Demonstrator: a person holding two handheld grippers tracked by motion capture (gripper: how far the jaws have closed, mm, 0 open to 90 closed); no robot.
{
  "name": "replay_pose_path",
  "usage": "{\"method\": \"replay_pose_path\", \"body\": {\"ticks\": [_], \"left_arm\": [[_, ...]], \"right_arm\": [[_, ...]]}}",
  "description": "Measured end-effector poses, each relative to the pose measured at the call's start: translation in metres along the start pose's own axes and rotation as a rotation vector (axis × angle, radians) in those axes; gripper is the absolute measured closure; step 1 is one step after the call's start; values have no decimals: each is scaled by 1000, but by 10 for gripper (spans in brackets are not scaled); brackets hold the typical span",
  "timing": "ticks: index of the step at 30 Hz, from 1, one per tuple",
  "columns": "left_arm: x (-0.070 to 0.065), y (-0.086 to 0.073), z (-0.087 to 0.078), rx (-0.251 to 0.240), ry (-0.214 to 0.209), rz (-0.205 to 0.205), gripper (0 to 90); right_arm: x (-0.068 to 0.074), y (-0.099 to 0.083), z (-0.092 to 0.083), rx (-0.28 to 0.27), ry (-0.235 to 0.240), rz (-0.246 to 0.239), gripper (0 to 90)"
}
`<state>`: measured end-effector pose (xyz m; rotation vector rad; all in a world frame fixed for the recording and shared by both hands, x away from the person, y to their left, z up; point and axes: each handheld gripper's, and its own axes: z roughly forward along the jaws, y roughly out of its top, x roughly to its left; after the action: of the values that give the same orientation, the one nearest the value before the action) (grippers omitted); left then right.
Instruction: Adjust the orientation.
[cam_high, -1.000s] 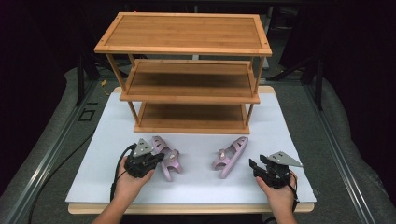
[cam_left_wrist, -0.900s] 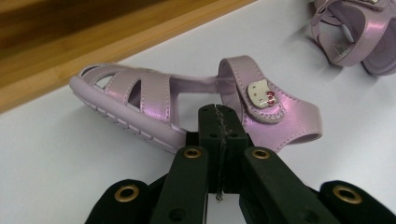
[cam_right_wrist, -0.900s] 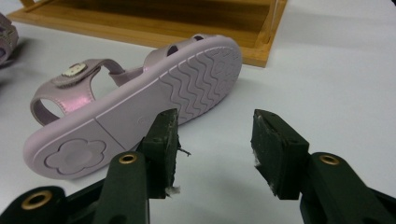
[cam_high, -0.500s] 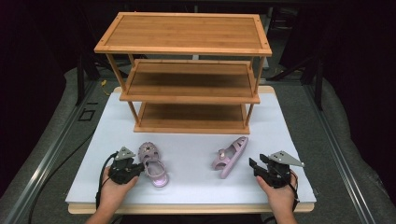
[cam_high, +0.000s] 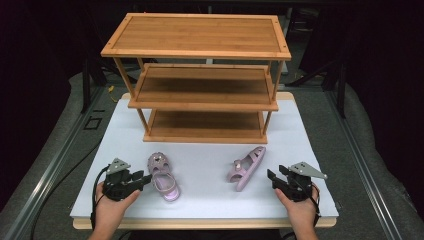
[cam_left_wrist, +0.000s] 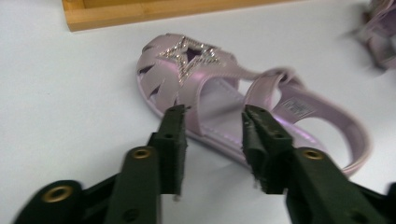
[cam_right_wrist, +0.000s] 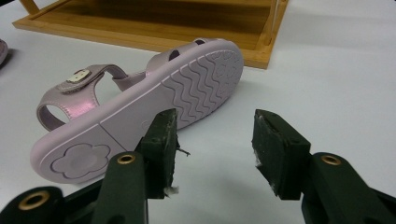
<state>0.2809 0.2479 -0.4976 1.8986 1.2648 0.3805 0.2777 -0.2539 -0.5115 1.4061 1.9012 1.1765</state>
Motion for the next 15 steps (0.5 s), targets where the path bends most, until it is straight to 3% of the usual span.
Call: {"method": "replay_pose_path", "body": {"ticks": [5,6,10,11,12,15], "left_arm": [[-5,1,-6,-14,-52,-26,500],[-9,1,-3,-5,-76,-31,488],[-14,1,5,37,-84,-25,486],[-15,0,8,51,-74,-17,492],[-14,1,11,73,-70,-10,561],[-15,2,12,82,-73,0,647]], "right_arm": [[-2,-1,1,3,4,14,500],[-2,-1,0,20,4,15,499],[-2,-1,0,20,5,13,497],[-2,-1,0,19,5,13,497],[-2,-1,1,10,6,15,496],[-2,-2,2,9,6,17,496]]}}
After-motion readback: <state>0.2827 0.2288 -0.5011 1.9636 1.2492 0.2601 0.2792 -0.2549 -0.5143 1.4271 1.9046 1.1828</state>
